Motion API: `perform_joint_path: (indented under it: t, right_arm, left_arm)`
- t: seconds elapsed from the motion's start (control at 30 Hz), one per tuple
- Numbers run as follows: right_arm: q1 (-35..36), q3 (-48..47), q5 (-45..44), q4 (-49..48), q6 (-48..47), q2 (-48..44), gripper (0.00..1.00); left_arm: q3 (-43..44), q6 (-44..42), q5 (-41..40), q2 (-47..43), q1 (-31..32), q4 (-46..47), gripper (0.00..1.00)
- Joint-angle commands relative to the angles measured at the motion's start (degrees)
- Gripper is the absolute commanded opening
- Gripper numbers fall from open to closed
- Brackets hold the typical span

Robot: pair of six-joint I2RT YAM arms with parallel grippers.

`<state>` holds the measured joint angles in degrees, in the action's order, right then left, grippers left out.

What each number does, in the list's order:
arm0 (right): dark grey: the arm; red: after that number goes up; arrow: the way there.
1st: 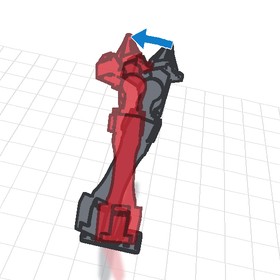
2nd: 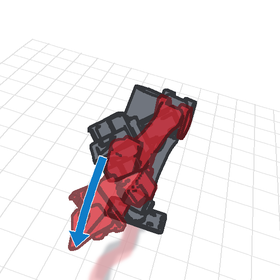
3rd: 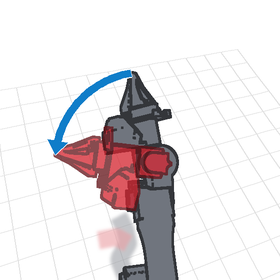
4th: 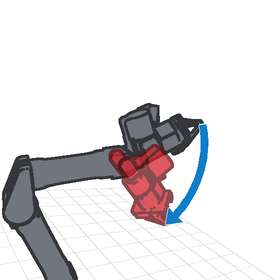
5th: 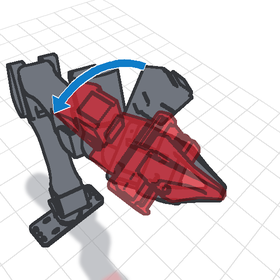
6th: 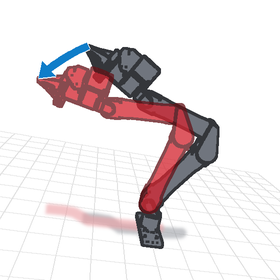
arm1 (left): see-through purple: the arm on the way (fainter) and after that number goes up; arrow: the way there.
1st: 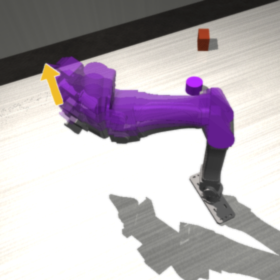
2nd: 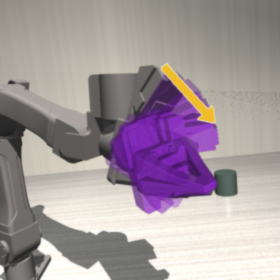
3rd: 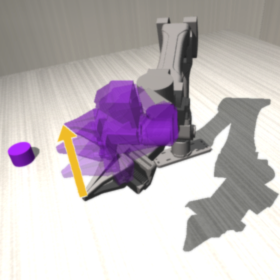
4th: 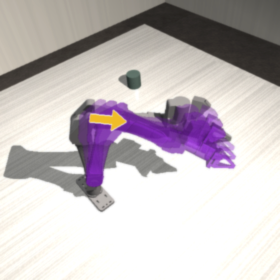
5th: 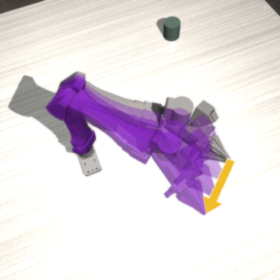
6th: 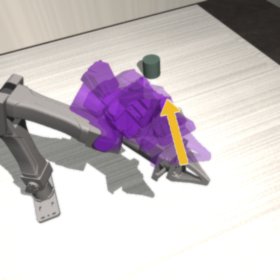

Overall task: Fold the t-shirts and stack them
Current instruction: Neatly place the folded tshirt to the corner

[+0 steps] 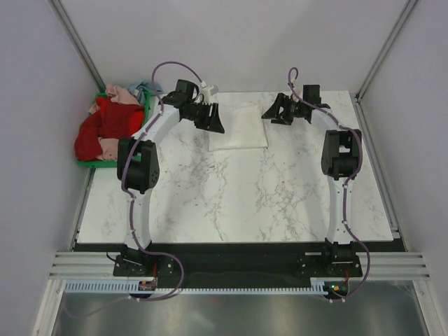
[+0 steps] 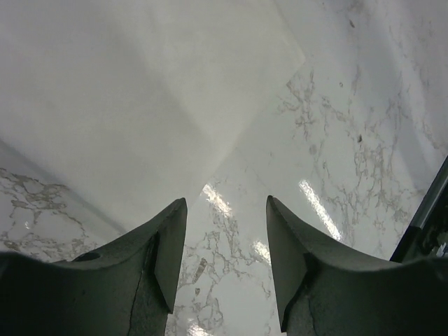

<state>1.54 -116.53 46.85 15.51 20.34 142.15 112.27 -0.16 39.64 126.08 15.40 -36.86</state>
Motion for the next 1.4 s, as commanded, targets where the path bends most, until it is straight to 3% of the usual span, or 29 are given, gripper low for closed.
perform_joint_path:
  t: [0.0,0.4,0.63,0.83,0.87,0.93,1.2,1.37]
  right_arm:
    - [0.74,-0.98,1.58,-0.30,-1.44,1.11,0.81]
    - [3.20,1.57,-0.80,0.58,-0.30,4.36,0.77]
    - [4.17,1.57,-1.23,0.93,-0.21,5.25,0.64]
    - [4.26,1.57,-1.15,1.10,-0.82,5.51,0.30]
    - [4.26,1.13,-0.97,1.10,-1.00,5.42,0.16]
    - [4.26,0.61,-0.97,1.10,-1.79,5.07,0.01]
    - [0.14,-1.77,-1.67,4.52,-5.65,0.16,0.00]
    - [-4.88,-4.13,-6.06,17.16,-18.46,-2.14,0.00]
  left_arm:
    - [2.34,-3.18,1.67,2.67,-0.37,-1.46,0.57]
    - [4.71,-2.12,0.97,8.83,-0.37,-0.93,0.56]
    - [5.94,-1.95,0.27,9.27,-0.46,-0.58,0.56]
    - [6.03,-2.30,-1.14,8.04,-0.46,-0.67,0.57]
    - [6.03,-2.47,-1.58,7.60,-0.46,-0.67,0.57]
    - [6.03,-2.73,-1.93,6.99,-0.54,-0.58,0.57]
    - [5.68,-5.28,-4.04,3.47,-0.81,-1.19,0.56]
    - [5.51,-6.08,-5.10,2.77,-1.51,-1.63,0.56]
